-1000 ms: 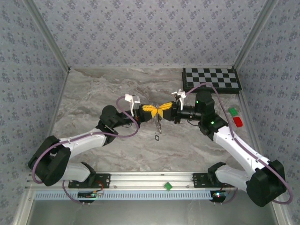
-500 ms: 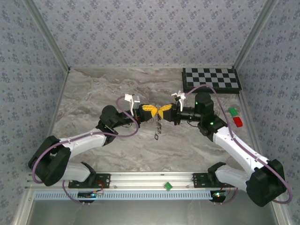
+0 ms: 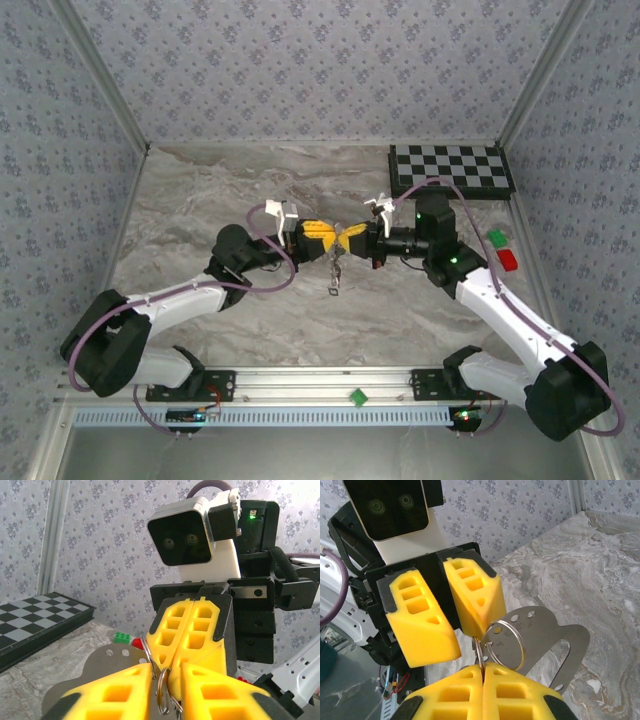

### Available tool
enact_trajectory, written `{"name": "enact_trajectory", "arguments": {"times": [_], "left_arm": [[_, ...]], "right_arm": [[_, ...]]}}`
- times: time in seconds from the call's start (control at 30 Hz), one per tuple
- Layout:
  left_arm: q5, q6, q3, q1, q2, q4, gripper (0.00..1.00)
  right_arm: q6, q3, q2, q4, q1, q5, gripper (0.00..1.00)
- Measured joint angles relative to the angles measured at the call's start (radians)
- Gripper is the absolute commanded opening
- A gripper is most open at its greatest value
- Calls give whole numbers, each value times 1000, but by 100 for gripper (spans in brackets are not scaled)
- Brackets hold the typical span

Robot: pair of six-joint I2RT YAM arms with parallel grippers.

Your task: Put the keys on the keyring

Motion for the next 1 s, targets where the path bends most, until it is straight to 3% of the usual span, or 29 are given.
{"name": "enact_trajectory", "arguments": {"times": [0.4, 0.63, 0.73, 1.0], "left_arm": [[37, 31, 2, 33, -34, -47, 27], [87, 108, 8, 58, -82, -154, 28], [109, 138, 14, 59, -86, -189, 34], [136, 199, 22, 76, -87, -281, 32]], "right_arm": [[-251, 263, 79, -438, -16, -6, 0], [-372, 454, 180, -701, 30, 84, 0], [-426, 543, 233, -811, 59, 134, 0], [-540, 742, 388, -1047, 123, 267, 0]]}}
